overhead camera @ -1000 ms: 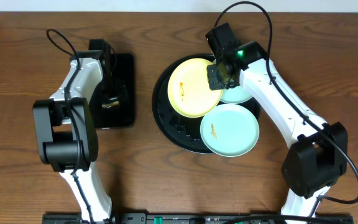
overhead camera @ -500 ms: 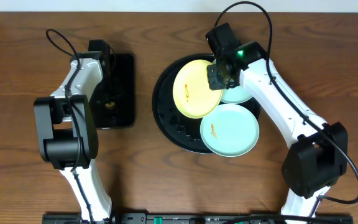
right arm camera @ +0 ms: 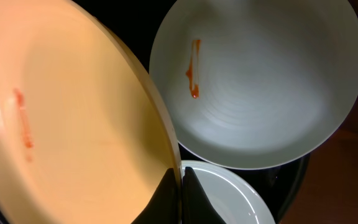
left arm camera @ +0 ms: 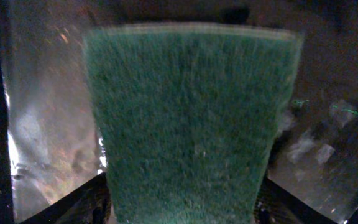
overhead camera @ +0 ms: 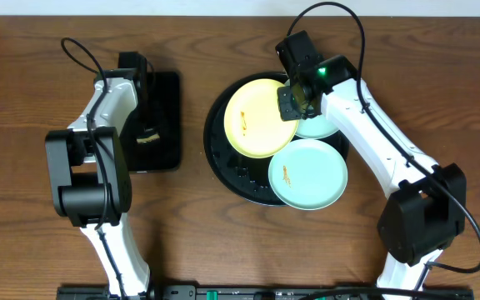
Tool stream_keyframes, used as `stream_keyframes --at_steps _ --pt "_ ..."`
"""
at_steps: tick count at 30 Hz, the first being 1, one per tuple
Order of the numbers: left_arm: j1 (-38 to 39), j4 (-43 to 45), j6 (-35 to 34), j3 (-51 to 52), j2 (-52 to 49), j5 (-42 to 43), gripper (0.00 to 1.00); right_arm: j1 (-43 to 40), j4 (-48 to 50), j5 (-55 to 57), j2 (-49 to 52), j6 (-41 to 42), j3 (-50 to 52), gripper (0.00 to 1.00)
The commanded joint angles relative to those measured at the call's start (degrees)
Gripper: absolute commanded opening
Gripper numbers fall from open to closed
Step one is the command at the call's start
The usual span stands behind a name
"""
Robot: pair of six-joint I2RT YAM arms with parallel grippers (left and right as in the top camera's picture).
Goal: Clean dirty plates on tray and stack at the side
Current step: 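Move the left gripper over the black tray down to the sponge, then grasp the green sponge with the left gripper and lift it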
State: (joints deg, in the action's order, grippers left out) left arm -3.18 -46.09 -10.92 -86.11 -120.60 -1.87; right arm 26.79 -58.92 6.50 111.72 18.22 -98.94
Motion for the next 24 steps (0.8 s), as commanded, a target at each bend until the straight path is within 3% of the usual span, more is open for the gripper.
stream_keyframes --at_steps 1,5,16,17,18,20,24 --pt "-1.33 2.73 -0.39 -2.54 -0.26 -0.57 0.75 1.05 0.02 0.57 -0.04 -0.52 -0.66 0.01" --pt "-1.57 7.48 -0.42 -2.25 -0.28 -0.55 0.79 1.05 0.17 0.57 -0.04 -0.5 -0.66 0.01" --pt "-1.57 14.25 -1.9 1.09 -0.39 -0.55 0.78 1.05 0.24 0.57 -0.04 -0.52 -0.66 0.01" --pt "-1.57 14.6 -1.88 1.25 -0.39 -0.55 0.7 1.05 0.28 0.57 -0.04 -0.5 -0.66 0.01" --pt "-1.6 15.04 -1.88 1.25 -0.39 -0.55 0.52 1.05 0.33 0.57 -0.04 -0.5 -0.66 0.01" --pt "-1.57 15.67 -1.88 1.25 -0.39 -0.5 0.36 1.05 0.35 0.57 -0.04 -0.5 -0.66 0.01" --pt "-1.46 15.3 -1.88 1.36 -0.44 -0.11 0.35 1.05 0.31 0.57 -0.04 -0.52 -0.66 0.01"
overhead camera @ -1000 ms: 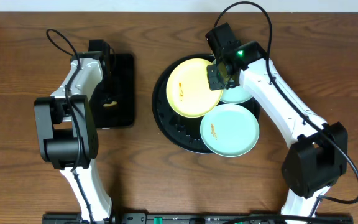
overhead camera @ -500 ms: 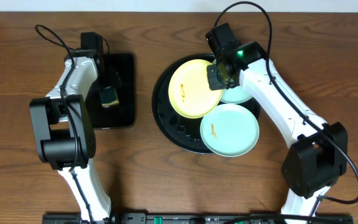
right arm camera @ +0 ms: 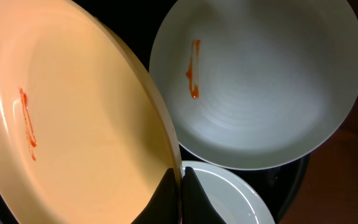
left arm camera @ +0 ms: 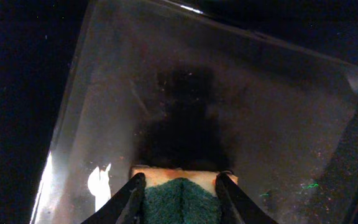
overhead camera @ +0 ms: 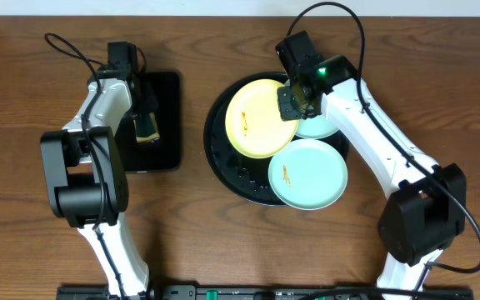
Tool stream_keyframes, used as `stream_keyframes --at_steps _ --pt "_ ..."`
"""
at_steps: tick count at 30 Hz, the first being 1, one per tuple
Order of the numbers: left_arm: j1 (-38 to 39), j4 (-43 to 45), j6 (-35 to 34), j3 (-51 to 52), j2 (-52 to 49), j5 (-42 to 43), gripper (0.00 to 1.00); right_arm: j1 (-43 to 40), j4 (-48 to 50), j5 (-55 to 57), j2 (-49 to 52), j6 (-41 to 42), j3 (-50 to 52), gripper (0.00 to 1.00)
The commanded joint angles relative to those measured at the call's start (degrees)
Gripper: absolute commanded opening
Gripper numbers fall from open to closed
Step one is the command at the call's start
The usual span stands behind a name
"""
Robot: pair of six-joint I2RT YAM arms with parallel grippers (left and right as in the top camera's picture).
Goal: Clean dirty plates on tray and stack at the side
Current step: 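Grasp the green sponge with the left gripper and lift it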
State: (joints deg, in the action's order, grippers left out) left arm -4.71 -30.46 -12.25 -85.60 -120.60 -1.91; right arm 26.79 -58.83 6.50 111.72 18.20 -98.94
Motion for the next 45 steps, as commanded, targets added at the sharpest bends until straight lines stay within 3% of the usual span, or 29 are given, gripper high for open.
stream_keyframes --at_steps 1,2,3,9,11,14,19,20,21,23,24,33,36,39,40,42,45 --pt "0.07 -0.31 -0.55 1.05 -0.44 -0.07 0.46 1.05 0.22 0.57 -0.04 -0.5 -0.66 0.01" --pt "0.07 -0.42 -0.55 1.07 -0.57 -0.09 0.62 1.05 0.22 0.57 -0.04 -0.5 -0.66 0.01" --pt "0.07 -0.52 -0.55 1.07 -0.63 -0.07 0.65 1.05 0.22 0.57 -0.04 -0.5 -0.66 0.01" --pt "0.07 -1.49 -0.55 1.14 -0.94 -0.09 0.64 1.05 0.24 0.57 -0.04 -0.5 -0.66 0.01" --pt "0.07 -1.46 -0.55 1.14 -0.94 -0.09 0.48 1.05 0.24 0.57 -0.04 -0.48 -0.66 0.01" --pt "0.07 -1.66 -0.55 1.14 -0.94 -0.09 0.08 1.05 0.04 0.57 -0.04 -0.5 -0.66 0.01" --pt "-0.07 -1.64 -0.26 1.05 -0.39 -0.09 0.08 1.05 -0.48 0.59 -0.04 -0.5 -0.66 0.01" --pt "-0.07 -2.1 -0.24 0.94 0.04 -0.11 0.24 1.05 -0.55 0.59 -0.04 -0.5 -0.66 0.01" --pt "-0.07 -2.43 -0.04 0.92 0.61 -0.09 0.49 1.05 -0.57 0.61 -0.04 -0.5 -0.66 0.01" --pt "-0.04 -3.39 -0.11 0.92 1.97 -0.07 0.73 1.01 -0.57 0.59 -0.04 -0.48 -0.66 0.02" --pt "-0.02 -4.0 -0.15 0.92 2.49 0.07 0.78 1.01 -0.57 0.59 -0.04 -0.5 -0.66 0.01" --pt "0.17 -8.2 -0.13 1.62 1.7 2.75 0.8 1.05 -0.59 0.57 -0.07 -0.5 -0.66 0.02" --pt "0.17 -7.21 -0.09 3.45 0.94 2.71 0.68 1.05 -0.79 0.61 -0.04 -0.52 -0.66 0.01" --pt "0.15 -6.75 -0.11 3.96 0.94 2.73 0.49 1.05 -0.81 0.57 -0.04 -0.48 -0.66 0.02" --pt "0.17 -6.75 -0.09 3.96 0.96 2.73 0.4 1.05 -0.83 0.59 -0.04 -0.48 -0.66 0.02" --pt "0.17 -6.71 0.22 3.93 1.27 2.69 0.11 1.05 -0.9 0.59 -0.04 -0.48 -0.66 0.02" --pt "0.11 -7.32 1.7 3.19 3.45 2.67 0.07 1.05 -0.85 0.59 -0.07 -0.46 -0.66 0.02"
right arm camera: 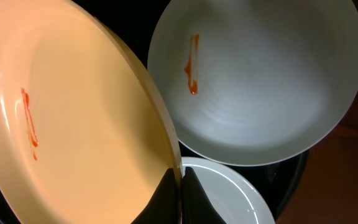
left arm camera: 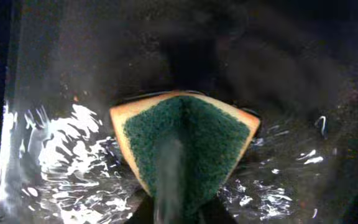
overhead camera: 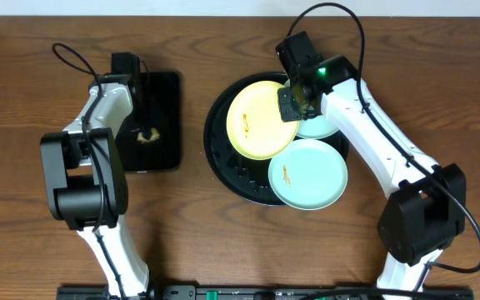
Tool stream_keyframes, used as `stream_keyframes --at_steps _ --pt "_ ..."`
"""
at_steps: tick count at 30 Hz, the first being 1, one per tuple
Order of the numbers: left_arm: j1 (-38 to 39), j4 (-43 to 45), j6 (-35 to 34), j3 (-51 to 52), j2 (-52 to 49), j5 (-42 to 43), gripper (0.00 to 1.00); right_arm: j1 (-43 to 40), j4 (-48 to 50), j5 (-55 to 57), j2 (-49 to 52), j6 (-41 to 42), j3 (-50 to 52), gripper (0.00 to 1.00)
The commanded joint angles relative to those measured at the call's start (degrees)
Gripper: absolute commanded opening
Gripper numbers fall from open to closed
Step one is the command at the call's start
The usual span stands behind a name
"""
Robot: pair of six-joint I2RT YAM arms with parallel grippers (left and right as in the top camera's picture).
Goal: Clean dirty plates on tray and stack at the side
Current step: 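Grasp the green sponge with the left gripper and lift it, then carry the sponge with the left gripper toward the yellow plate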
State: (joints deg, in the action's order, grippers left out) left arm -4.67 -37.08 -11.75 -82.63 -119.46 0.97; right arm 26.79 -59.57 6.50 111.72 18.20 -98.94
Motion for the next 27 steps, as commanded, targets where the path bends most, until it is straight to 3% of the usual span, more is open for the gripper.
stream_keyframes --at_steps 1,9,15,27 --pt "0.07 -1.11 1.2 -0.02 3.56 -0.22 0.07 1.05 -0.07 0.59 -0.07 -0.46 -0.66 0.02" --pt "1.05 -1.86 2.62 -0.09 21.22 -0.11 0.07 1.05 -0.04 0.61 -0.33 -0.48 -0.66 0.01" --pt "4.66 -1.6 8.61 0.55 32.26 -0.17 0.07 1.05 -0.26 0.61 -0.33 -0.5 -0.66 0.01" --pt "6.99 4.44 9.77 7.72 36.41 -6.14 0.07 1.05 -0.9 0.59 -0.33 -0.52 -0.66 0.01"
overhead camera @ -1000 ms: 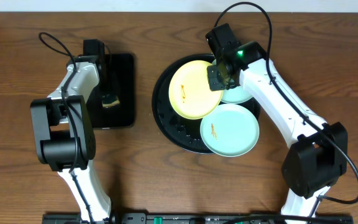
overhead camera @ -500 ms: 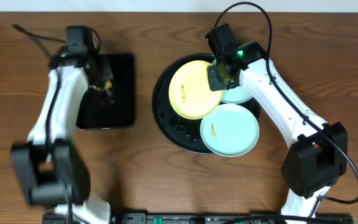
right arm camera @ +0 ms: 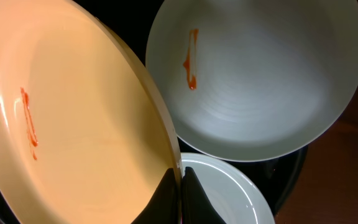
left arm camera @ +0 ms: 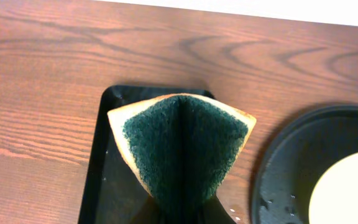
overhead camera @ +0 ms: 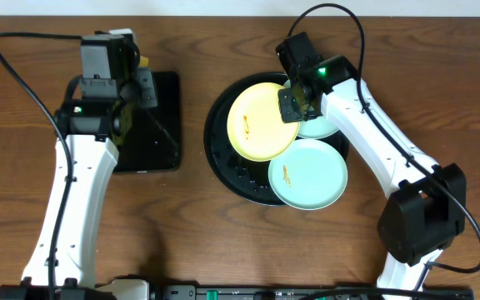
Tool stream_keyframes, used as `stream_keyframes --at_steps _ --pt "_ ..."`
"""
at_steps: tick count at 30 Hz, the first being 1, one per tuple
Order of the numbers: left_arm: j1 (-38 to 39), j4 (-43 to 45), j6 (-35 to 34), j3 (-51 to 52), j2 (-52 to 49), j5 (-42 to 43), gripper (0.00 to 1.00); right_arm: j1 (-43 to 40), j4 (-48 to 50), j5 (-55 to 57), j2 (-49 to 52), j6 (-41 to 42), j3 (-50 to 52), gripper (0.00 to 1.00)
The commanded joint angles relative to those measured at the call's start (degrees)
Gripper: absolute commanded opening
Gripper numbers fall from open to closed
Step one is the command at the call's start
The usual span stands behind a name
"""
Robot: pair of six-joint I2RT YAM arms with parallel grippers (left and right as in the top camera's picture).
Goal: Clean dirty plates on tray and stack at the side
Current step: 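Carry the sponge with the left gripper toward the yellow plate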
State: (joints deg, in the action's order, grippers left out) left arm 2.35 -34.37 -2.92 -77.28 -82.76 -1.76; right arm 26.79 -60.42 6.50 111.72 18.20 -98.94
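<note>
My left gripper is shut on a green and yellow sponge, squeezed into a fold, high over the black rectangular tray. In the overhead view the left gripper hangs above that tray's top edge. My right gripper is shut on the rim of a yellow plate with a red streak, tilted over the round black tray. The right gripper grips the yellow plate at its right rim. A pale green plate with a red streak lies at the tray's lower right.
A white plate lies under the right gripper, partly covered by the yellow plate; from overhead the white plate shows beside the right arm. The pale green plate fills the upper right of the right wrist view. Brown wooden table all around.
My left gripper has risen from the wet black tray with the folded sponge, and the left arm stands differently. The right gripper and yellow plate have stayed put.
First the sponge lay flat in the black tray under my left gripper. Then the fingers stood on either side of it. Then they were shut, folding it in the wet tray, and now it hangs high above. The right gripper held the yellow plate throughout.
</note>
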Motion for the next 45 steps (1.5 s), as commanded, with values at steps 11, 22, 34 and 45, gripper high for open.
stream_keyframes --at_steps 11,22,34,45 --pt "-0.44 10.01 -2.29 7.67 -6.95 -11.74 0.07 1.05 0.0 0.79 -0.28 -0.7 -0.66 0.01" --pt "-0.7 11.1 -2.27 7.87 -8.52 -13.79 0.07 1.05 0.02 0.74 -0.28 -0.33 -0.63 0.01" --pt "0.76 12.98 -1.18 10.12 -9.11 -21.11 0.07 1.05 2.05 0.81 -0.28 -0.28 1.2 0.01" --pt "2.49 14.01 -1.22 10.1 -3.78 -7.41 0.07 0.98 0.57 0.59 -0.11 2.86 1.2 0.01"
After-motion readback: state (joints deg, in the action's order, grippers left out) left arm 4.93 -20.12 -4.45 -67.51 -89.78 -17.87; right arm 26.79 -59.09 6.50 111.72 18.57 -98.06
